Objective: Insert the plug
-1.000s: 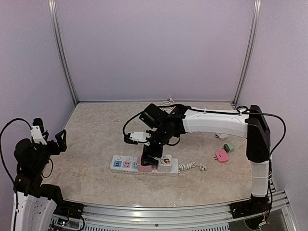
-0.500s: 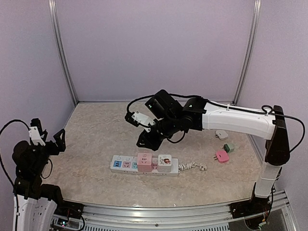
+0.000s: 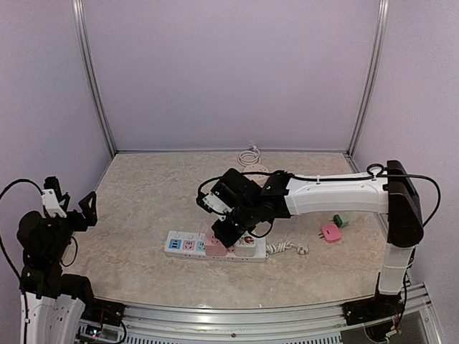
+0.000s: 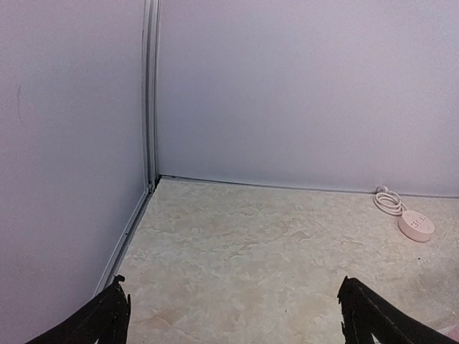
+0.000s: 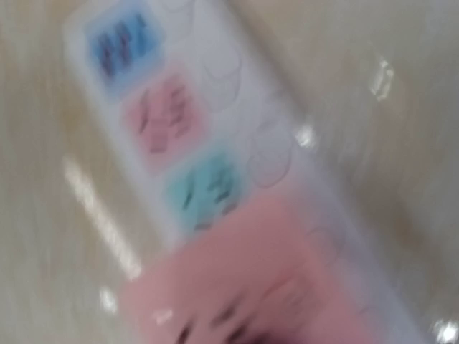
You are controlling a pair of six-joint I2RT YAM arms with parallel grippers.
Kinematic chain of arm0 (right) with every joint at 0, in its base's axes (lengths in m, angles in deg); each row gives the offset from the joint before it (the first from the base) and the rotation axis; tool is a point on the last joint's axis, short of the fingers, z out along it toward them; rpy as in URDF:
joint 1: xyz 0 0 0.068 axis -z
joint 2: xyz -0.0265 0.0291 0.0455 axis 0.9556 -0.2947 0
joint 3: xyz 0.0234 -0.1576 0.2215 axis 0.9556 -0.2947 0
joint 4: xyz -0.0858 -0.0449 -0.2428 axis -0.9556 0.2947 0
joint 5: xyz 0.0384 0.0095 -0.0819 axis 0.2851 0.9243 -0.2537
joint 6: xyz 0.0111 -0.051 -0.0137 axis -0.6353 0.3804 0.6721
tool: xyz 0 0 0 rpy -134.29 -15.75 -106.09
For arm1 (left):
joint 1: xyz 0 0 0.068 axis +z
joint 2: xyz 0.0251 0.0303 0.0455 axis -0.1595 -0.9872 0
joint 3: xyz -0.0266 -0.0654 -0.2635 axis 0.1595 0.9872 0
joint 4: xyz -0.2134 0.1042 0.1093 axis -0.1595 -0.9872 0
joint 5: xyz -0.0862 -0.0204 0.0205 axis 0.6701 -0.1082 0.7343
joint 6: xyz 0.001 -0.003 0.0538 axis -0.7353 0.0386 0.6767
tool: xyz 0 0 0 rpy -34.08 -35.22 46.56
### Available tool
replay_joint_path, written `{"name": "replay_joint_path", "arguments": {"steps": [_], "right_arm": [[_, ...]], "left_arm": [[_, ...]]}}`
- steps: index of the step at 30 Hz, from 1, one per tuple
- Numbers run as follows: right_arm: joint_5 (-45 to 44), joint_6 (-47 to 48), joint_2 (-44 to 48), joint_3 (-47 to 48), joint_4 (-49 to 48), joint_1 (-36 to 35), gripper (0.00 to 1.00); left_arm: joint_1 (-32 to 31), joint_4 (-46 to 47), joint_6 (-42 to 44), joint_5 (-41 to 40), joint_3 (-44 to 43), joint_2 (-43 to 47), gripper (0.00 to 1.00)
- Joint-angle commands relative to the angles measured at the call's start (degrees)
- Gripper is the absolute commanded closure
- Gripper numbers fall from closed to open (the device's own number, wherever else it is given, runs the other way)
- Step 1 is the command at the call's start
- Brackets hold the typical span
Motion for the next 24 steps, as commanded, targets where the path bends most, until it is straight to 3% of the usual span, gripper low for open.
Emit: {"name": "replay_joint_path", "arguments": {"steps": [1,7,8,10,14,17,24], "right_arm": [[-1.6,-3.4,-2.5,-2.1,1.7,1.2,1.00],[-6.7,-3.3,4.1,3.1,8.3,-0.1,0.99],[-7.3,-3.1,5.2,5.3,9.3,-0.1,0.93],[-10.4,-3.0,7.9,7.6,10.5,0.3,0.70],[-19.7,-5.6,13.5,6.8,14.3,6.1,0.04],[-23.0,-8.2,18.7,1.1,15.3,14.1,0.00],[-15.7,-12.2,25.9,-16.3,13.2,36.7,0.01]], "left_arm": [[0.0,0.2,0.7,0.1,0.5,0.5,0.01],[-0.1,0.4,0.6,0.2,0.6,0.5,0.01],[0.0,0.5,0.6,0.3,0.6,0.6,0.01],[-0.1,0.5,0.5,0.4,0.6,0.6,0.01],[-0.5,0.5,0.5,0.3,0.6,0.7,0.01],[-0.5,0.5,0.5,0.2,0.6,1.1,0.01],[-0.4,0.2,0.5,-0.1,0.5,3.2,0.01]]}}
